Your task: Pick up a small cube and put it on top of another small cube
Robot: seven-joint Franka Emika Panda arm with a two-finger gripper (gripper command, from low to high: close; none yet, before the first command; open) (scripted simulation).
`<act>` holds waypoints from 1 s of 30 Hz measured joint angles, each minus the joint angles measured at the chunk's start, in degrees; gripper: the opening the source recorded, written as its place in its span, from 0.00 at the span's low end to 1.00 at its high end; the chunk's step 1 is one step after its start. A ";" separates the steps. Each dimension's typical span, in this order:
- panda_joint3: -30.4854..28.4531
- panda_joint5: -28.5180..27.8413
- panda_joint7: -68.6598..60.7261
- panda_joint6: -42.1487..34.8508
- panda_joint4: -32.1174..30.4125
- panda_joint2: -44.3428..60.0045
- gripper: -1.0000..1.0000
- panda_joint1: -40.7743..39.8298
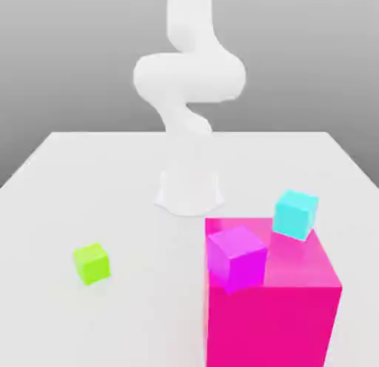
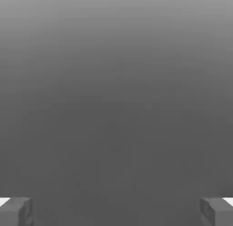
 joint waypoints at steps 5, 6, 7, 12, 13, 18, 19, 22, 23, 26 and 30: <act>-2.48 -0.78 4.89 7.26 -8.08 9.54 0.50 -5.64; -2.99 -0.94 5.86 8.69 -9.66 11.42 0.50 -6.73; -3.51 -1.10 6.83 10.13 -11.25 13.30 0.50 -7.83; -6.30 -1.84 11.84 17.54 -19.43 23.17 0.50 -13.47; -6.98 -1.99 12.91 19.13 -21.15 25.32 0.50 -14.60; -11.01 -1.30 17.37 28.47 -29.73 38.18 0.50 -19.99; -11.09 0.07 16.79 30.41 -30.15 40.71 0.50 -20.31; -8.34 5.80 13.02 35.64 -29.71 47.38 0.50 -22.21; -6.73 7.65 11.70 37.32 -29.37 49.49 0.50 -23.35; -1.52 10.07 9.90 42.15 -28.40 55.27 0.00 -27.95; -1.52 9.96 10.01 42.18 -28.40 55.27 0.00 -27.98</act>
